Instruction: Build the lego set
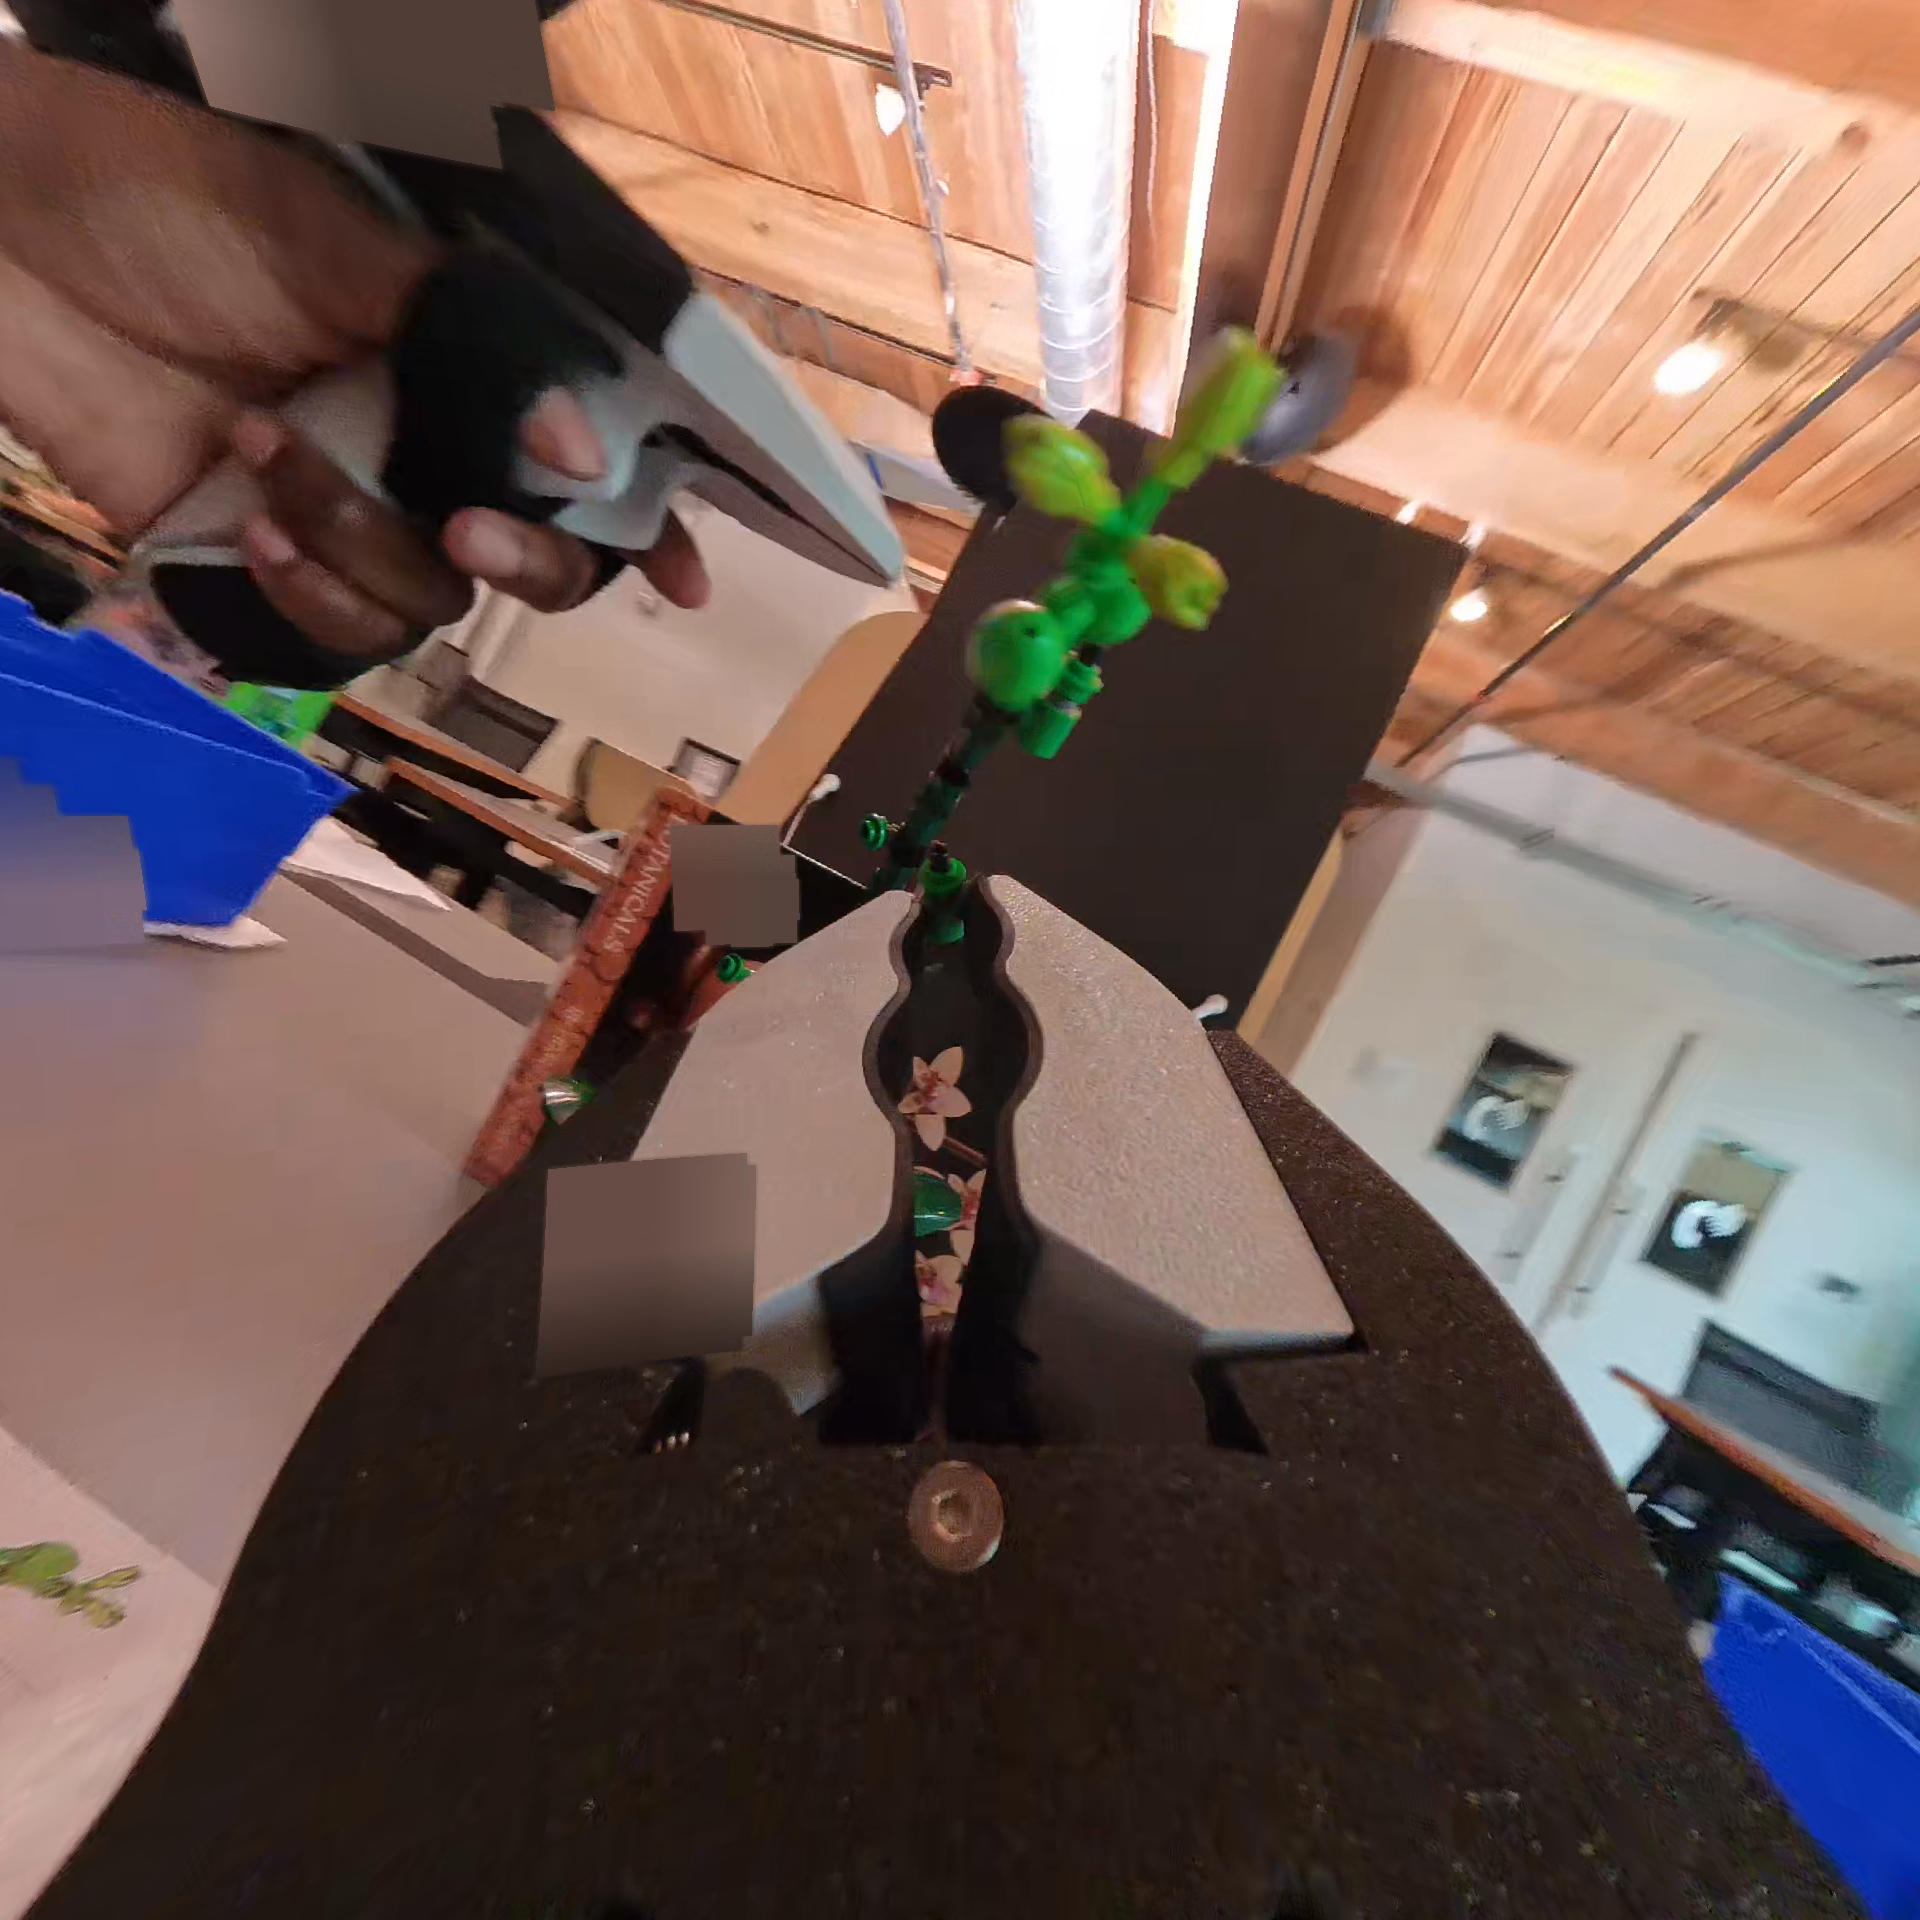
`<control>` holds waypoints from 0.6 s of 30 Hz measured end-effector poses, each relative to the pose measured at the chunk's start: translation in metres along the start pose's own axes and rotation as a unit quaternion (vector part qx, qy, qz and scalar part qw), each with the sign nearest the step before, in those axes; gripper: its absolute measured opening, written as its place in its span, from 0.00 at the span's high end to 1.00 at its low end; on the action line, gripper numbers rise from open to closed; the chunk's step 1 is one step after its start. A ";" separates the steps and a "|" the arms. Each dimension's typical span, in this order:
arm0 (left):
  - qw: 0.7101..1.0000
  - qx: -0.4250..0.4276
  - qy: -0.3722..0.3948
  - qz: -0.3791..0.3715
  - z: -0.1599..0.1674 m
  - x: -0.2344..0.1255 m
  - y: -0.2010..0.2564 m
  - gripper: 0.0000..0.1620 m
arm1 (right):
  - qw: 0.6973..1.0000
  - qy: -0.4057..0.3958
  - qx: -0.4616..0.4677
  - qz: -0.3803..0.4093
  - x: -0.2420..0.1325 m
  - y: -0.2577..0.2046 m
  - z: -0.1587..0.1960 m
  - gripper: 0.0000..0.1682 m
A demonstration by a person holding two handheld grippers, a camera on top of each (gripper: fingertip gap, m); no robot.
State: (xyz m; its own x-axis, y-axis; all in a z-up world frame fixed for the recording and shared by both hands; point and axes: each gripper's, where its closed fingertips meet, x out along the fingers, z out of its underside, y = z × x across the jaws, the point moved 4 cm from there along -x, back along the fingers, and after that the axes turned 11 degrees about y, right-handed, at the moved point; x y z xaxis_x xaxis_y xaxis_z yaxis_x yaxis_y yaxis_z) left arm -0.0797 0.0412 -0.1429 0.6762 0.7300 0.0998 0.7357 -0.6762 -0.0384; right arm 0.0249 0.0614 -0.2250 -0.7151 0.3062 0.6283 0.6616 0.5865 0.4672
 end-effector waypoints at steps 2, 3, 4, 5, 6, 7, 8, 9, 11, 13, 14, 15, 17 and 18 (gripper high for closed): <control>1.000 -0.018 -0.011 0.005 0.002 0.010 -0.006 1.00 | 1.000 -0.003 -0.002 0.024 0.001 -0.005 -0.002 0.96; 1.000 -0.026 -0.017 0.005 0.005 0.014 -0.009 1.00 | 0.999 -0.010 0.011 0.043 0.003 -0.005 -0.003 0.96; 0.999 -0.030 -0.022 0.007 0.009 0.017 -0.012 1.00 | 0.998 -0.021 0.026 0.060 0.005 -0.005 -0.002 0.96; 0.999 -0.031 -0.028 0.009 0.011 0.019 -0.014 1.00 | 0.995 -0.036 0.048 0.075 0.007 -0.006 -0.002 0.96; 0.999 -0.022 -0.035 0.011 0.013 0.020 -0.016 1.00 | 0.992 -0.050 0.078 0.086 0.009 -0.009 -0.002 0.97; 0.999 -0.007 -0.039 0.013 0.014 0.020 -0.017 1.00 | 0.987 -0.064 0.112 0.097 0.010 -0.010 -0.003 0.96; 0.999 0.004 -0.039 0.018 0.014 0.019 -0.018 1.00 | 0.982 -0.076 0.134 0.112 0.011 -0.010 -0.002 0.96; 0.999 0.002 -0.037 0.028 0.014 0.018 -0.018 1.00 | 0.979 -0.085 0.138 0.124 0.011 -0.008 -0.001 0.96; 0.998 -0.024 -0.025 0.054 0.012 0.015 -0.015 1.00 | 0.981 -0.081 0.110 0.135 0.009 -0.003 -0.002 0.96; 0.998 -0.029 -0.016 0.061 0.013 0.013 -0.015 1.00 | 0.985 -0.069 0.092 0.128 0.008 -0.002 -0.004 0.96; 0.998 -0.024 -0.018 0.062 0.014 0.013 -0.016 1.00 | 0.987 -0.072 0.082 0.121 0.008 -0.002 -0.004 0.96; 0.998 -0.017 -0.022 0.062 0.016 0.013 -0.016 1.00 | 0.988 -0.079 0.068 0.111 0.007 -0.001 -0.002 0.96; 0.998 -0.010 -0.025 0.065 0.016 0.012 -0.014 1.00 | 0.993 -0.079 0.034 0.079 0.002 0.004 -0.003 0.96; 0.997 -0.007 -0.024 0.069 0.015 0.011 -0.012 1.00 | 0.995 -0.085 0.011 0.052 -0.001 0.008 -0.003 0.96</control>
State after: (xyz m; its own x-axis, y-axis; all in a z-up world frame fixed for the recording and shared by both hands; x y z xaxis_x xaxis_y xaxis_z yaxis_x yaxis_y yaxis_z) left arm -0.0807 0.0591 -0.1566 0.7723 0.6336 0.0464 0.6351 -0.7716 -0.0353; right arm 0.0314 0.0636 -0.2198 -0.6715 0.4872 0.5584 0.7307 0.5605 0.3897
